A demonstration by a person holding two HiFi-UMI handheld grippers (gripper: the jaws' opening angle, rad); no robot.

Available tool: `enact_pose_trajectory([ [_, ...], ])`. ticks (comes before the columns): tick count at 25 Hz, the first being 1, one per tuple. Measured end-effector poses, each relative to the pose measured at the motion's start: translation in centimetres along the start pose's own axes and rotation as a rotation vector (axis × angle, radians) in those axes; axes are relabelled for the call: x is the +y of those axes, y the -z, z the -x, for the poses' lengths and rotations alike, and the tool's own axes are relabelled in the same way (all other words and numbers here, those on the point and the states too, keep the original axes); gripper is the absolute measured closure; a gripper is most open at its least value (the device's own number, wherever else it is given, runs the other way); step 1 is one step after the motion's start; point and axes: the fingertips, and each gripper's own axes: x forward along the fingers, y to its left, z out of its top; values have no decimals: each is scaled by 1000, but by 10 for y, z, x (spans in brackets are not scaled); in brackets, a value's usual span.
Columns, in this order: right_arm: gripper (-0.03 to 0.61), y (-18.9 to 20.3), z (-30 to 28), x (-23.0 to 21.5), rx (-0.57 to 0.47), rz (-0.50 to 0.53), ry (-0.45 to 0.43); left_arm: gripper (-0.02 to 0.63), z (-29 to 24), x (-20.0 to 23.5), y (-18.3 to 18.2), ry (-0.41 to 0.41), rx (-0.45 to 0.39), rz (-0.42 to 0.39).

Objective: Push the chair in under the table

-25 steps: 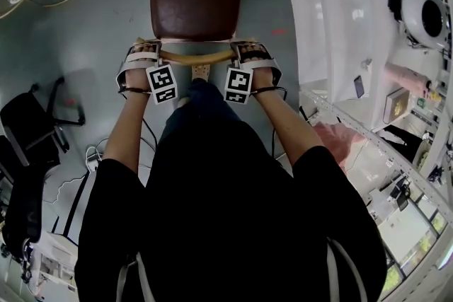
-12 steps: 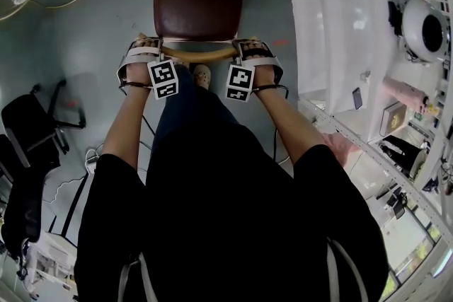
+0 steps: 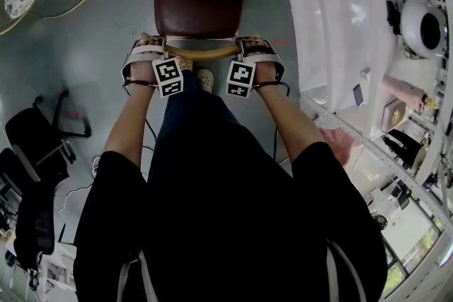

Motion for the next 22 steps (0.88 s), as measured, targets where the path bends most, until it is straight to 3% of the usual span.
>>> enact_pose_trajectory([
  [7,393,2,-11,-23,42,-15,-5,403,-10,24,4,12,-16,-19],
  [22,393,8,-13,-24,73,-23,-5,400,-10,23,-3,41,-100,-12],
])
